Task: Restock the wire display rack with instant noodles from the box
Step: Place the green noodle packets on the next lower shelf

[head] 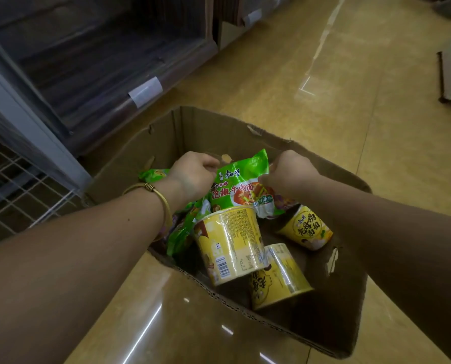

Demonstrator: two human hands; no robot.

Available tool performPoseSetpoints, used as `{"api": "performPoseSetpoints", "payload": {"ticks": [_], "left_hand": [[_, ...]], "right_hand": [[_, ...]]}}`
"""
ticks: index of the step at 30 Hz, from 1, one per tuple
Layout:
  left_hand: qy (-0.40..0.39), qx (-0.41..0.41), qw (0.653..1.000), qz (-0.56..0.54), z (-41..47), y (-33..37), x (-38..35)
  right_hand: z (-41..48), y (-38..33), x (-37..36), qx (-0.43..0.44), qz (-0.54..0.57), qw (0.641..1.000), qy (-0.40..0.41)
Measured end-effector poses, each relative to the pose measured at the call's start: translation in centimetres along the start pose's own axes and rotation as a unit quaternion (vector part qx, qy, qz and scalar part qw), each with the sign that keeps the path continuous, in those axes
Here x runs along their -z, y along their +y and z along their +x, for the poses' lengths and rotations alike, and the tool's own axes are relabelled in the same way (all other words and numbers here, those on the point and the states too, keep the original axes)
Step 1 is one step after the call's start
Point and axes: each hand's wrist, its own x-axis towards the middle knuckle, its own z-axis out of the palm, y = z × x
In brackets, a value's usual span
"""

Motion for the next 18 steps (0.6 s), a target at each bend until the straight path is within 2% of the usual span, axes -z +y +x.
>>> {"api": "performPoseSetpoints", "payload": {"ticks": [9, 12, 18], "left_hand": [[-0.017, 0.058, 0.997, -0.041, 0.0, -0.5, -0.2], [-0.010, 0.085, 0.994, -0.065, -0.3, -0.7, 0.1], [-0.009, 0.137, 0.983, -0.122, -1.4, -0.8, 0.4]], "right_hand": [[0.7, -0.6, -1.5, -0.031, -0.017, 0.999, -0.009], [0.7, -0.5, -1.9, -0.011, -0.026, 1.000, -0.002], [-0.9, -1.7, -0.2, 0.052, 0.084, 0.995, -0.023]]}}
